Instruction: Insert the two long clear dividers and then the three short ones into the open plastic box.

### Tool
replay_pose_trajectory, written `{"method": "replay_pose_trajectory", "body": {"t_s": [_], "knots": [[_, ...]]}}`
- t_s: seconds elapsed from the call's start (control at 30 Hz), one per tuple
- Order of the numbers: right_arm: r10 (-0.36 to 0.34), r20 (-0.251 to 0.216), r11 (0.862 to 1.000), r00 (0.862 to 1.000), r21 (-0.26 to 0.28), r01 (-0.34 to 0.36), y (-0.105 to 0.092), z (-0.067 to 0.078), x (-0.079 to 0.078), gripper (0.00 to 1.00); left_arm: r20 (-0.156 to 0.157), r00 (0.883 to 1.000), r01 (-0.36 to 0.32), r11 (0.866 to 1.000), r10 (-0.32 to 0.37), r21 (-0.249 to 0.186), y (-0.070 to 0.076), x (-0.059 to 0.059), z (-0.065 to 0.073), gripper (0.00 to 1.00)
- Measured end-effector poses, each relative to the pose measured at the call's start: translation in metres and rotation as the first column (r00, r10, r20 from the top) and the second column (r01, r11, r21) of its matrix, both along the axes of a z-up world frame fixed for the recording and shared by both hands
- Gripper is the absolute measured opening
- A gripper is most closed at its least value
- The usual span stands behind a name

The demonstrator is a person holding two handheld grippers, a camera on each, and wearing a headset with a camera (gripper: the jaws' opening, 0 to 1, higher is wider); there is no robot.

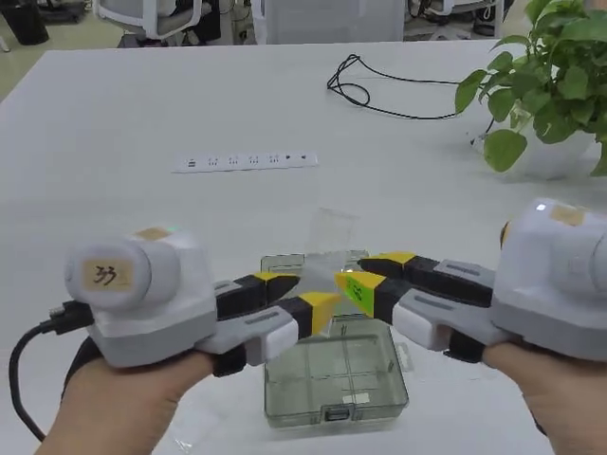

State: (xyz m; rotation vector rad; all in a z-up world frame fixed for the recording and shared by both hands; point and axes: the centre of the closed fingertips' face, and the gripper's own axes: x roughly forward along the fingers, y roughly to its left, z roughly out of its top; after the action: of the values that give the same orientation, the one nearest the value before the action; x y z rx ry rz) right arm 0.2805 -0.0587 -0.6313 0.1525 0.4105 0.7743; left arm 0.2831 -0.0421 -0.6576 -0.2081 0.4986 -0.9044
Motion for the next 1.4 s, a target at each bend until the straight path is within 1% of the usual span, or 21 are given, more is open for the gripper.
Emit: {"method": "replay_pose_trajectory", "body": {"t_s": [0.07, 0.1, 0.17, 0.2, 0.33, 0.4, 0.47, 0.5, 0.53, 0.57, 0.63, 0.7, 0.8, 0.9, 1.0, 1.07, 1.13, 1.2, 1.27, 1.33, 1.4], "knots": [[-0.004, -0.008, 1.0, 1.0, 0.005, 0.004, 0.002, -0.001, 0.001, 0.17, 0.023, 1.0, 0.012, 1.0, -0.013, 0.02, -0.001, -0.001, 0.0, 0.31], [-0.006, -0.01, 1.0, 1.0, 0.006, 0.006, 0.003, -0.001, 0.002, 0.17, 0.03, 0.999, 0.015, 1.0, -0.016, 0.022, -0.001, -0.001, 0.001, 0.31], [-0.014, -0.021, 1.0, 1.0, -0.001, 0.014, 0.002, -0.004, 0.004, 0.15, 0.033, 0.999, 0.014, 1.0, -0.015, 0.015, -0.001, -0.001, 0.003, 0.31], [-0.018, -0.025, 1.0, 1.0, 0.003, 0.018, 0.002, -0.005, 0.004, 0.15, 0.036, 0.999, 0.014, 1.0, -0.015, 0.014, -0.001, -0.001, 0.004, 0.31], [-0.027, -0.046, 0.999, 0.999, 0.031, 0.028, 0.003, -0.004, 0.004, 0.13, 0.056, 0.998, 0.02, 0.999, -0.021, 0.028, -0.001, 0.0, 0.005, 0.31], [-0.03, -0.048, 0.999, 0.998, 0.03, 0.031, 0.003, -0.004, 0.005, 0.12, 0.059, 0.998, 0.022, 0.999, -0.024, 0.03, -0.001, -0.001, 0.005, 0.31], [-0.04, -0.063, 0.998, 0.997, 0.035, 0.042, 0.004, -0.006, 0.005, 0.1, 0.065, 0.998, 0.022, 0.999, -0.024, 0.035, -0.001, -0.001, 0.006, 0.31], [-0.042, -0.068, 0.998, 0.997, 0.039, 0.045, 0.004, -0.006, 0.005, 0.08, 0.067, 0.998, 0.021, 0.999, -0.023, 0.036, -0.001, 0.0, 0.006, 0.31], [-0.06, -0.072, 0.997, 0.996, 0.041, 0.063, 0.002, -0.006, 0.006, 0.08, 0.07, 0.997, 0.021, 0.999, -0.024, 0.036, -0.001, 0.0, 0.006, 0.3], [-0.062, -0.082, 0.996, 0.995, 0.057, 0.066, 0.004, -0.005, 0.005, 0.07, 0.067, 0.998, 0.018, 0.999, -0.021, 0.036, -0.001, 0.0, 0.006, 0.3], [-0.066, -0.078, 0.996, 0.995, 0.048, 0.07, 0.004, -0.005, 0.005, 0.07, 0.062, 0.998, 0.017, 0.999, -0.019, 0.03, -0.002, 0.0, 0.006, 0.3], [-0.073, -0.084, 0.995, 0.994, 0.057, 0.078, 0.004, -0.005, 0.004, 0.07, 0.065, 0.998, 0.016, 1.0, -0.018, 0.025, -0.003, -0.001, 0.006, 0.3], [-0.077, -0.081, 0.996, 0.994, 0.049, 0.081, 0.003, -0.005, 0.004, 0.07, 0.058, 0.998, 0.018, 1.0, -0.019, 0.022, -0.004, -0.001, 0.006, 0.3], [-0.079, -0.087, 0.995, 0.993, 0.057, 0.084, 0.002, -0.004, 0.004, 0.06, 0.061, 0.998, 0.024, 0.999, -0.026, 0.034, -0.004, -0.002, 0.004, 0.28], [-0.077, -0.09, 0.995, 0.993, 0.053, 0.082, 0.003, -0.004, 0.004, 0.06, 0.055, 0.998, 0.03, 0.999, -0.031, 0.025, -0.005, -0.004, 0.003, 0.3], [-0.078, -0.095, 0.995, 0.992, 0.059, 0.083, 0.003, -0.004, 0.005, 0.06, 0.053, 0.998, 0.035, 0.999, -0.036, 0.024, -0.005, -0.005, 0.003, 0.3], [-0.075, -0.1, 0.995, 0.992, 0.055, 0.08, 0.003, -0.004, 0.005, 0.06, 0.062, 0.997, 0.047, 0.998, -0.049, 0.033, -0.003, -0.006, 0.0, 0.28], [-0.081, -0.105, 0.995, 0.991, 0.049, 0.086, 0.001, -0.004, 0.005, 0.06, 0.063, 0.997, 0.048, 0.998, -0.05, 0.03, 0.001, -0.007, -0.001, 0.28], [-0.082, -0.112, 0.995, 0.99, 0.046, 0.088, -0.002, -0.004, 0.006, 0.06, 0.072, 0.996, 0.057, 0.998, -0.059, 0.026, 0.004, -0.009, 0.0, 0.3], [-0.092, -0.125, 0.994, 0.988, 0.045, 0.098, -0.006, -0.005, 0.008, 0.06, 0.076, 0.995, 0.064, 0.997, -0.067, 0.039, 0.007, -0.011, -0.003, 0.3], [-0.103, -0.144, 0.993, 0.984, 0.037, 0.11, -0.011, -0.008, 0.011, 0.06, 0.093, 0.992, 0.083, 0.994, -0.089, 0.064, 0.013, -0.013, -0.008, 0.31]]}}
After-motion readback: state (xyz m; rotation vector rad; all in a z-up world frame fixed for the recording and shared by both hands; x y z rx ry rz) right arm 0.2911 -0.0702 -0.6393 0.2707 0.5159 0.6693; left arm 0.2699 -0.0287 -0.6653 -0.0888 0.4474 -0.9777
